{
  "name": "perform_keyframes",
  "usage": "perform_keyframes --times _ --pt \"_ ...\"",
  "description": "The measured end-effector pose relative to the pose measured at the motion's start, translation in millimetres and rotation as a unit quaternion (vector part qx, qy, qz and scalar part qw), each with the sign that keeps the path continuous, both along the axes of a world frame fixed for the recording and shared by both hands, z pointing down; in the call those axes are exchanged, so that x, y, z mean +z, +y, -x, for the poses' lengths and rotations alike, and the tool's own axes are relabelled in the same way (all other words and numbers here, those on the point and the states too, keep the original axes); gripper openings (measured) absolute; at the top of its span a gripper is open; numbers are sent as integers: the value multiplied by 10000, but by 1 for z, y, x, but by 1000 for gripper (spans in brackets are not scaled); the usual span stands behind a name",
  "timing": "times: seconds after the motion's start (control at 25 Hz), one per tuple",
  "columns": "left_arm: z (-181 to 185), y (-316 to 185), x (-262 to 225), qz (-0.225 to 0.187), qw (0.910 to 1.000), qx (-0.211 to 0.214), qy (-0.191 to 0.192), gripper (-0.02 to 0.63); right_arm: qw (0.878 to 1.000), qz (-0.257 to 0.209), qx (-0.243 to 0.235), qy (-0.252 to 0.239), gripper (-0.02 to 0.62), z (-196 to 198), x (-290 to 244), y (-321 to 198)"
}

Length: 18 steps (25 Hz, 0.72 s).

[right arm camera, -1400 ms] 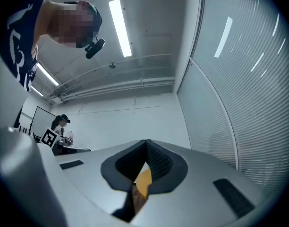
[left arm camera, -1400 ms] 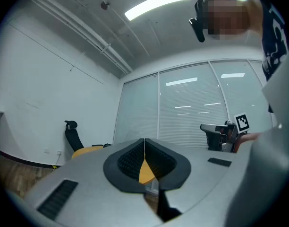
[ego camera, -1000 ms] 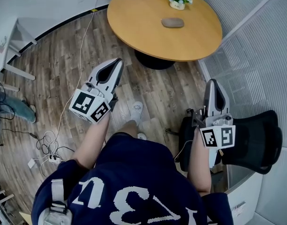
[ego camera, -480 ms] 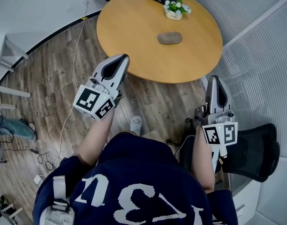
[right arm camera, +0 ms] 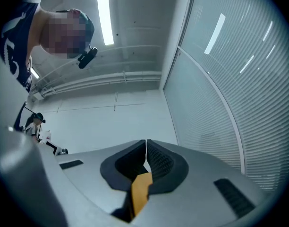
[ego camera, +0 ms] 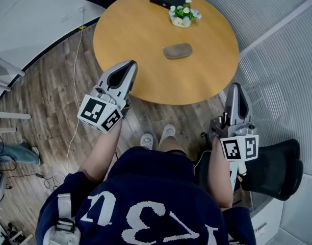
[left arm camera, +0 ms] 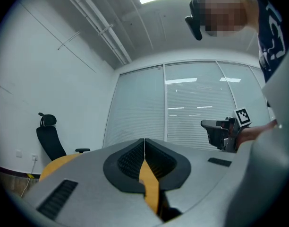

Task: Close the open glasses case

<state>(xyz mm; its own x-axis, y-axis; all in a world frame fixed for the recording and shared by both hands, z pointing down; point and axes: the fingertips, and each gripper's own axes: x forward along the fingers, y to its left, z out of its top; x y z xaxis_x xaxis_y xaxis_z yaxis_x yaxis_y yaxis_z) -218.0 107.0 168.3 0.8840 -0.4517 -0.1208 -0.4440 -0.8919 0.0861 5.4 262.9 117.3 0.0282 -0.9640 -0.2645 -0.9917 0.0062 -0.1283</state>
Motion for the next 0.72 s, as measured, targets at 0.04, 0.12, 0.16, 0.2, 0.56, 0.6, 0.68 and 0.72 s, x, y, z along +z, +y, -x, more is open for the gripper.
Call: perform_keyframes --times 0.04,0.12,0.16,0.2,0.56,0.6,0.68,0.72 --pt "-5 -5 1 16 10000 -14 -12 15 10000 -32 8 -19 28 -6 0 -7" --pt "-15 -17 4 33 10000 -60 -32 15 10000 -75 -7 -7 28 -19 3 -24" --pt "-21 -24 6 37 9999 -95 -37 15 9999 -97 -23 2 28 -26 4 -34" --pt "-26 -32 7 43 9999 -138 -39 15 9999 -122 -45 7 28 -34 4 -45" --pt "-87 -110 11 153 9982 -585 53 15 9980 -116 -586 196 28 -107 -8 -153" --pt "-94 -117 10 136 9978 -634 96 15 9973 -105 -690 207 28 -113 -7 -165" --pt "-107 -127 9 148 9974 -680 166 15 9957 -77 -909 178 28 -123 -5 -185" --pt "-113 -131 10 180 9973 -689 170 15 9948 -51 -1007 148 28 -128 -4 -194"
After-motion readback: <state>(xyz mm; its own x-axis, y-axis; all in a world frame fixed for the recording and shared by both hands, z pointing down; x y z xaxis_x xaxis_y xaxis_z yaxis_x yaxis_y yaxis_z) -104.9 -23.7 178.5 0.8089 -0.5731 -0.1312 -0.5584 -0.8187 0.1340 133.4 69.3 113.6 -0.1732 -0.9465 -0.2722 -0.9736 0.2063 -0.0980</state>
